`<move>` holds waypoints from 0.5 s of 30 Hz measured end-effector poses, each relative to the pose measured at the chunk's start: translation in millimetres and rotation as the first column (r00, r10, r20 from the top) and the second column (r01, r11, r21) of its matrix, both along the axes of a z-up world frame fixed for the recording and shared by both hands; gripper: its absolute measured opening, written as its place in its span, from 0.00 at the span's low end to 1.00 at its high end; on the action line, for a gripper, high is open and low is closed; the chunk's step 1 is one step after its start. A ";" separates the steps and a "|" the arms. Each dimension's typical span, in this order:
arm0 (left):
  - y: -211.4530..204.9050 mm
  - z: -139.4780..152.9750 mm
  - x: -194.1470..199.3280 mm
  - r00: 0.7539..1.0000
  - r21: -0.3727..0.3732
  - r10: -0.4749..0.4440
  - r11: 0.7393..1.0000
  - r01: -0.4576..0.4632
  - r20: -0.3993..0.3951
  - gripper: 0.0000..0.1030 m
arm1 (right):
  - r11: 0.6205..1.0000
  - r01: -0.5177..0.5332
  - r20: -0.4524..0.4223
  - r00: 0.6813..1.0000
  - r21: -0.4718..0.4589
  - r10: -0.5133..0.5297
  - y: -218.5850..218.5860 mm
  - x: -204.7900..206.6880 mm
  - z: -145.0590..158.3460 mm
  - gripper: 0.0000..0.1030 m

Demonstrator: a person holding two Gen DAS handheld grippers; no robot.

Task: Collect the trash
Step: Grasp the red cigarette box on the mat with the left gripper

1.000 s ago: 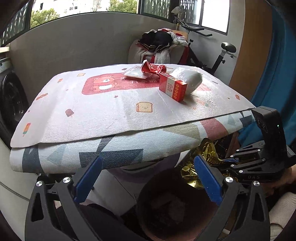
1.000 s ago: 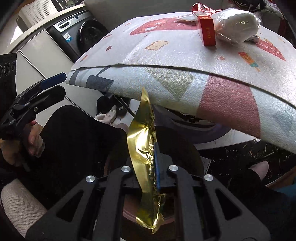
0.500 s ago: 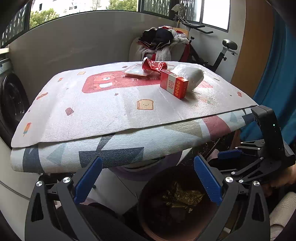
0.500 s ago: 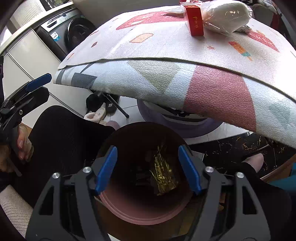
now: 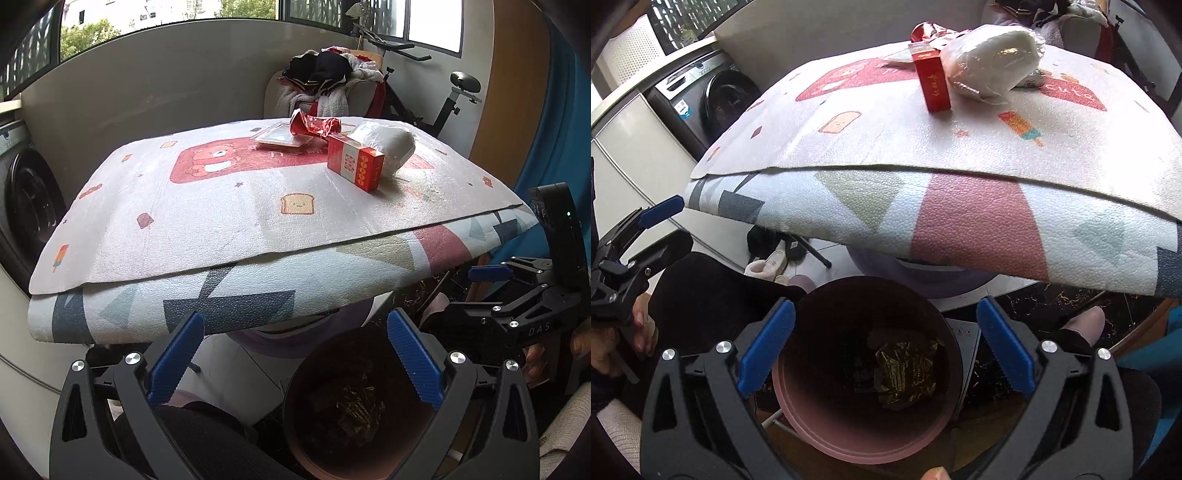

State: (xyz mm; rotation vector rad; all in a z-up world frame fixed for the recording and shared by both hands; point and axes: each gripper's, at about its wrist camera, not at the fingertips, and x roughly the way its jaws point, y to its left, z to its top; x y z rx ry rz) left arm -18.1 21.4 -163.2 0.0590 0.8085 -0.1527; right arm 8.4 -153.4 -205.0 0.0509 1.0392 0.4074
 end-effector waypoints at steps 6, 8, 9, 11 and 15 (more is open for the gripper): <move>4.0 2.8 6.3 1.000 -0.011 0.012 1.000 -0.012 -0.013 0.94 | 0.999 0.032 0.089 0.996 -0.003 -0.031 -13.5 4.7 17.3 0.95; 4.6 6.7 11.1 1.000 -0.017 0.014 1.000 -0.014 -0.008 0.94 | 0.999 0.040 0.111 0.993 -0.004 -0.039 -19.4 9.3 24.3 0.95; 4.7 9.0 13.4 1.000 -0.020 0.014 1.000 -0.014 -0.002 0.94 | 0.999 0.047 0.120 0.992 -0.006 -0.046 -22.5 12.4 27.5 0.95; 3.1 15.2 20.3 1.000 -0.040 0.005 0.999 -0.004 0.006 0.94 | 0.999 0.054 0.137 0.989 -0.005 -0.053 -28.8 18.4 33.9 0.95; -3.1 29.1 39.8 0.998 -0.122 -0.058 0.991 0.063 0.039 0.94 | 0.999 0.049 0.136 0.989 0.006 -0.049 -40.2 31.5 41.6 0.94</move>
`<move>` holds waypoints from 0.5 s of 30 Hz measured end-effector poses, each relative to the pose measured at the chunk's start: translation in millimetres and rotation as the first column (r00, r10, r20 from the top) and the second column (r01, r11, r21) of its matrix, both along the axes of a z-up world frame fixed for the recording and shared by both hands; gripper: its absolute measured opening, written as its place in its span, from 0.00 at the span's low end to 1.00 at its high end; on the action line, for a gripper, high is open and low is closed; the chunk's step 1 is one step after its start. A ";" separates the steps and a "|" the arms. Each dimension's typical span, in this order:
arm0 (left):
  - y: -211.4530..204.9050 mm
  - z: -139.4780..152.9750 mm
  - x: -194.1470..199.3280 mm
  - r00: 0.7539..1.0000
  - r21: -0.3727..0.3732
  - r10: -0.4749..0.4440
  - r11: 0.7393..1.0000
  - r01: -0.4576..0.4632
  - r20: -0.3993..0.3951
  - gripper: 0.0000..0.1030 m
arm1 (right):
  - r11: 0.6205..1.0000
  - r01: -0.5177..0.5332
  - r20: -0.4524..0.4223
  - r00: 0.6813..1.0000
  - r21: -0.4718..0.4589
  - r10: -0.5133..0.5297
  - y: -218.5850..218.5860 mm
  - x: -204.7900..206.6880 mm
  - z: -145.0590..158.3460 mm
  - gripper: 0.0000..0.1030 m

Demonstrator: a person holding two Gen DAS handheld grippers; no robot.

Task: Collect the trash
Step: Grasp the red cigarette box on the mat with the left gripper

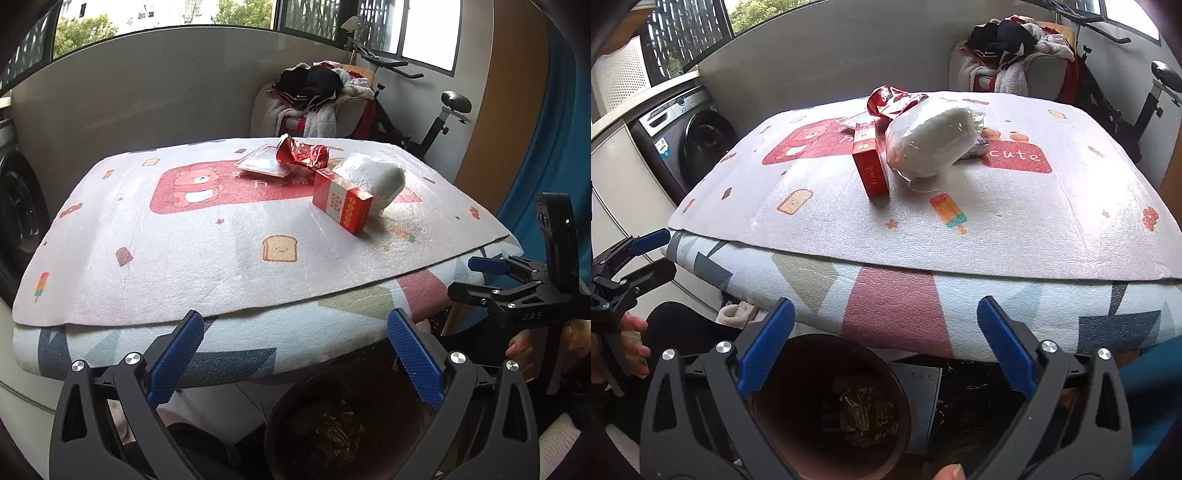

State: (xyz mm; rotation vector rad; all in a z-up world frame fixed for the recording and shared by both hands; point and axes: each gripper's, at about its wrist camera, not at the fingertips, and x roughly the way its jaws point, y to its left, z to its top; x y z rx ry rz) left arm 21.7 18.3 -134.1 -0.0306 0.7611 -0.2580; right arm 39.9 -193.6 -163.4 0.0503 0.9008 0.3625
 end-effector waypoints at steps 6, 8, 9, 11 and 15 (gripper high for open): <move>-23.5 9.9 52.4 0.997 -0.056 -0.052 0.997 0.049 -0.051 0.94 | 0.995 0.024 0.051 0.999 -0.092 -0.019 -10.6 12.7 9.2 0.94; -32.7 12.4 73.7 0.997 -0.052 -0.037 0.998 0.033 -0.072 0.94 | 0.994 0.040 0.049 0.998 -0.099 -0.036 -18.0 18.6 9.7 0.94; -36.1 13.8 85.6 0.996 -0.063 -0.026 0.998 0.021 -0.083 0.94 | 0.993 0.052 0.049 0.998 -0.101 -0.048 -22.1 21.4 9.9 0.94; -43.8 15.9 109.5 0.995 -0.074 -0.002 0.997 -0.006 -0.104 0.94 | 0.992 0.080 0.050 0.996 -0.100 -0.075 -30.4 27.0 10.0 0.94; -60.5 19.3 157.8 0.991 -0.126 0.016 0.992 -0.033 -0.132 0.88 | 0.990 0.121 0.051 0.992 -0.077 -0.117 -47.9 37.7 11.0 0.94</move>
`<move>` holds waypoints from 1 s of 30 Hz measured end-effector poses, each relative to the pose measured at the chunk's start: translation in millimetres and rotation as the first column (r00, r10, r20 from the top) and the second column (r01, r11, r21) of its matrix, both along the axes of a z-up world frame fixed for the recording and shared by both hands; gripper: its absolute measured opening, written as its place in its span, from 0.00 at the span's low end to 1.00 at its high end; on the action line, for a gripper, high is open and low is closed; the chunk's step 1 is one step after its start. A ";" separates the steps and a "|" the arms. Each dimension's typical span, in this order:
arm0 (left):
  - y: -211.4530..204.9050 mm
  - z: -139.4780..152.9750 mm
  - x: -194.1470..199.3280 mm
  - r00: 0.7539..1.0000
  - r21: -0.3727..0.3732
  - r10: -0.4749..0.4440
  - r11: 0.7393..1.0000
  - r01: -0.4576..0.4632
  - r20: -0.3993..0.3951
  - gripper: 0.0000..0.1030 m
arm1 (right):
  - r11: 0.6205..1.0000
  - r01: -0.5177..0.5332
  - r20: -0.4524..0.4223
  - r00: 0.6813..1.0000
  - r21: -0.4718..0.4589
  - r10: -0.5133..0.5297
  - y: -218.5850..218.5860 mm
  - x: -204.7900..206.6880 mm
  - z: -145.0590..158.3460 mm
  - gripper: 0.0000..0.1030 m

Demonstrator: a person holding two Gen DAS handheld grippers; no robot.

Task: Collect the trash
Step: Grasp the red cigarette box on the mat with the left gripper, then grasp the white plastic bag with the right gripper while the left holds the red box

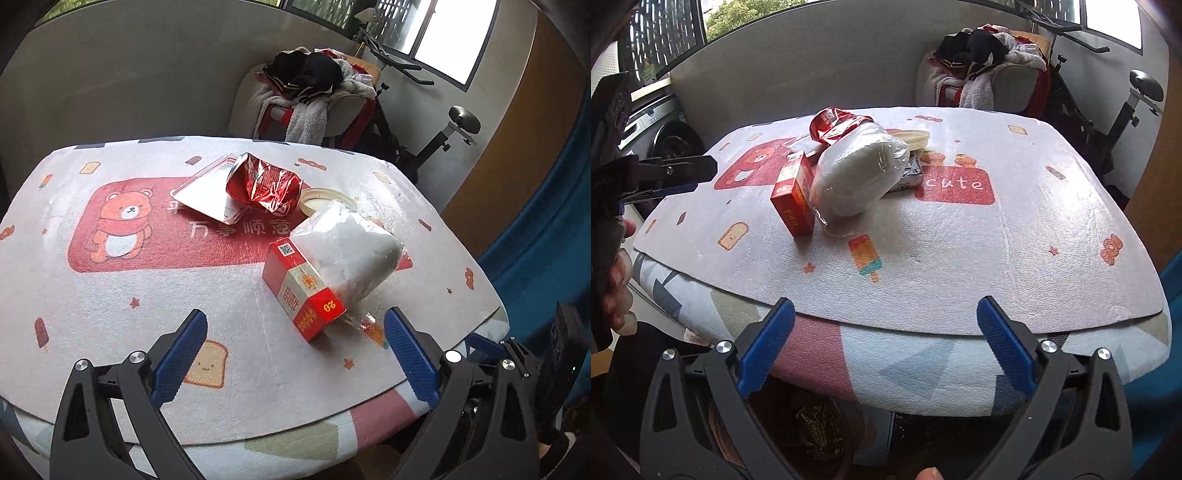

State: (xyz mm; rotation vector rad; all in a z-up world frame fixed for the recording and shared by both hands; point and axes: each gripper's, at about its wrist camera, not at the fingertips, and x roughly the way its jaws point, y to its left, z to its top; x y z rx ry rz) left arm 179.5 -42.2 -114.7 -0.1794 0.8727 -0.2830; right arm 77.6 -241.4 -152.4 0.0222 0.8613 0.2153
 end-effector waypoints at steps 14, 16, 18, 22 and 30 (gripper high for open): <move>-3.8 -67.1 83.3 0.961 -0.157 0.113 0.975 -0.156 -0.251 0.44 | 0.996 0.048 0.005 0.999 0.080 -0.048 -34.4 24.8 -0.2 0.94; 4.6 -67.3 76.7 0.964 -0.157 0.114 0.975 -0.154 -0.240 0.25 | 0.995 0.040 0.004 0.999 0.093 -0.041 -35.1 29.2 -0.1 0.94; 14.9 -67.6 69.9 0.967 -0.163 0.103 0.976 -0.143 -0.235 0.24 | 0.994 0.028 0.002 1.000 0.110 -0.028 -32.9 36.9 0.6 0.94; 33.0 -63.0 55.7 0.976 -0.123 0.092 0.985 -0.118 -0.198 0.23 | 0.989 -0.009 0.014 1.000 0.145 0.007 -18.2 64.5 7.4 0.94; 61.5 -43.4 22.8 0.990 -0.074 0.080 0.993 -0.088 -0.113 0.23 | 0.960 0.001 -0.043 0.999 0.279 0.011 12.9 146.5 2.9 0.94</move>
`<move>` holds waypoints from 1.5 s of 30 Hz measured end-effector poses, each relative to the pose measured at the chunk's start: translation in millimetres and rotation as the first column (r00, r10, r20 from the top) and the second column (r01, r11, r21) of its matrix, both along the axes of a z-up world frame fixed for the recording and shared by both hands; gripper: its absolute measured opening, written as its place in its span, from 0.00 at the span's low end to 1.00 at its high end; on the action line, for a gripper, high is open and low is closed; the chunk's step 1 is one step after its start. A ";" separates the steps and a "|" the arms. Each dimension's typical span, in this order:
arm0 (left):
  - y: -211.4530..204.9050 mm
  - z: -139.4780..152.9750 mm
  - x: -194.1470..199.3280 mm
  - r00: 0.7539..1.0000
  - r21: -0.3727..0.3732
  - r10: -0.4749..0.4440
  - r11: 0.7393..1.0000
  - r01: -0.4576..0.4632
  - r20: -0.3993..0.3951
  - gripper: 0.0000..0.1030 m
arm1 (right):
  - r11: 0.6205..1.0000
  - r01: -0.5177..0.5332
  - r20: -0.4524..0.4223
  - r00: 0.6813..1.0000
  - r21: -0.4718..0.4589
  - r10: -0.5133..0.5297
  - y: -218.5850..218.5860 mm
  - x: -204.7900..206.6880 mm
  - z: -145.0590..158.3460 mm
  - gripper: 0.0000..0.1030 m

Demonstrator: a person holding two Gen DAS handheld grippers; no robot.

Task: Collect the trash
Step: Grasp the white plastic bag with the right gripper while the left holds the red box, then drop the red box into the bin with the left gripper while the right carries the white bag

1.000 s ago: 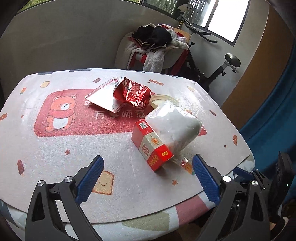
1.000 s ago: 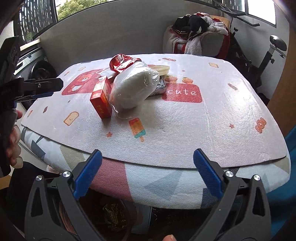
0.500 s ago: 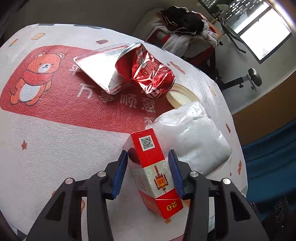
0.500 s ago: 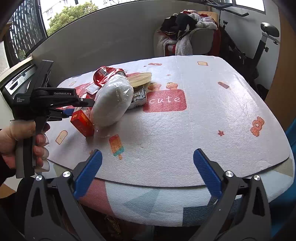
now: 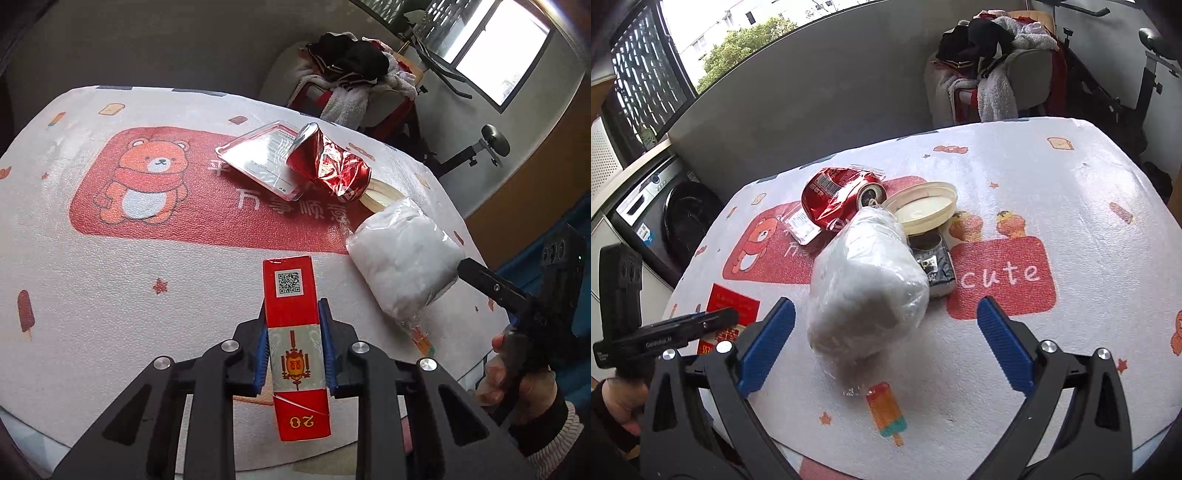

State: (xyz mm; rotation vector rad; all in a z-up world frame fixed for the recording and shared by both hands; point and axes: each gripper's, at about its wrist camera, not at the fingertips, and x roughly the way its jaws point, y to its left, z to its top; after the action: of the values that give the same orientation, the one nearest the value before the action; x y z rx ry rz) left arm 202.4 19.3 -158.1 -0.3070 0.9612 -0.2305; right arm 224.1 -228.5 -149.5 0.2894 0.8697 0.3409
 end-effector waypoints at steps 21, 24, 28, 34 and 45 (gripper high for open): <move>-1.6 36.4 -66.9 0.984 0.057 -0.120 0.992 0.113 0.130 0.23 | 0.992 -0.053 0.081 0.995 -0.115 0.063 28.6 -43.2 36.6 0.44; -4.0 42.6 -78.6 0.980 0.066 -0.139 0.989 0.131 0.145 0.23 | 0.990 -0.067 0.096 0.992 -0.126 0.079 28.0 -58.2 42.7 0.44; -7.7 46.6 -97.3 0.974 0.071 -0.167 0.985 0.157 0.155 0.23 | 0.992 -0.070 0.114 0.990 -0.108 0.082 24.2 -79.0 49.6 0.44; -12.0 43.0 -131.3 0.971 0.070 -0.194 0.980 0.186 0.138 0.23 | 0.993 -0.075 0.159 0.983 -0.091 0.089 18.9 -116.4 57.4 0.44; -26.1 12.0 -191.5 0.969 0.029 -0.231 0.973 0.229 0.085 0.23 | 0.991 -0.103 0.211 0.970 -0.081 0.118 23.6 -167.2 65.1 0.44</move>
State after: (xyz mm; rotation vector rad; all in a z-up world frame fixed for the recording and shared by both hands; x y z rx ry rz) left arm 10.9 -6.8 -146.1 -0.1653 0.9105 -0.4435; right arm 56.9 -205.0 -84.4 0.1367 0.6836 0.4365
